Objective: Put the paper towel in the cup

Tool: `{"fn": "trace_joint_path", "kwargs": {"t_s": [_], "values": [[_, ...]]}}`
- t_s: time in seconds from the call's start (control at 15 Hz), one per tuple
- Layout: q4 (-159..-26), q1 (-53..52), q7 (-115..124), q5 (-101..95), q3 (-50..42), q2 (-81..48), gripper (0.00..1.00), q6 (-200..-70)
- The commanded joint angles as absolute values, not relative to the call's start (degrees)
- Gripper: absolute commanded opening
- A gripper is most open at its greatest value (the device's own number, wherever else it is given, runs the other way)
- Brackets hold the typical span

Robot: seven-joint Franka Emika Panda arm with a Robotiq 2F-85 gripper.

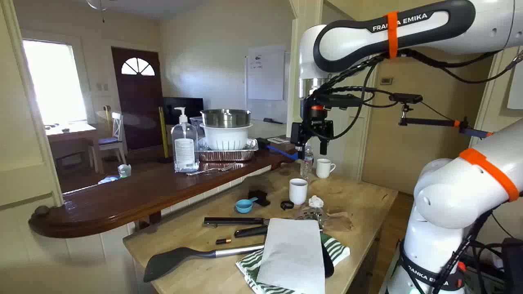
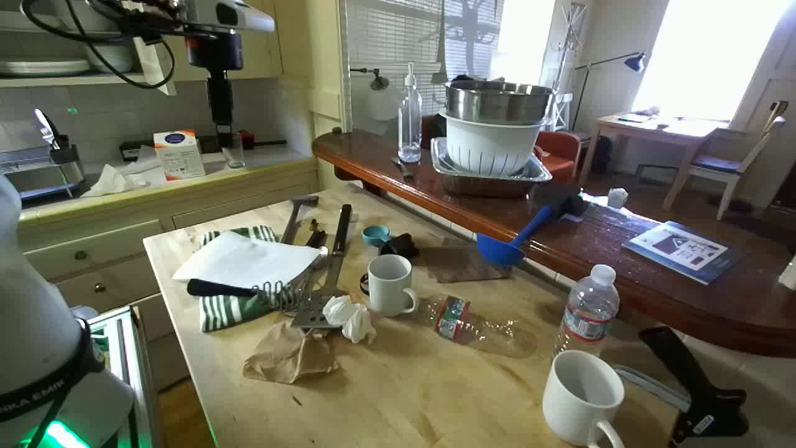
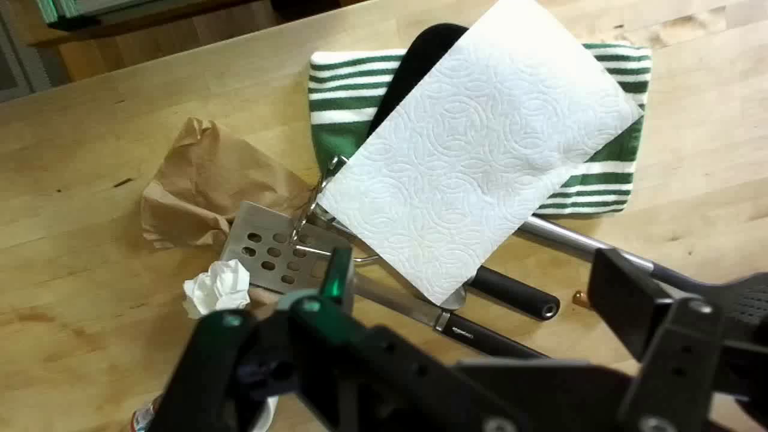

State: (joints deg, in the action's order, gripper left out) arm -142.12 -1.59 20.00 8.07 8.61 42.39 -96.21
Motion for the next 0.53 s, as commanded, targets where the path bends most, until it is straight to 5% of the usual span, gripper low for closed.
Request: {"fn": "trace_joint_path", "kwargs": {"t_s": [0.0,0.47], "values": [[-141.99,-1.18,19.78,8.23,8.89,42.38,1.0,-96.04],[-142.37,-1.18,19.71,10.37,7.77,42.11,1.0,-98.3]]}}
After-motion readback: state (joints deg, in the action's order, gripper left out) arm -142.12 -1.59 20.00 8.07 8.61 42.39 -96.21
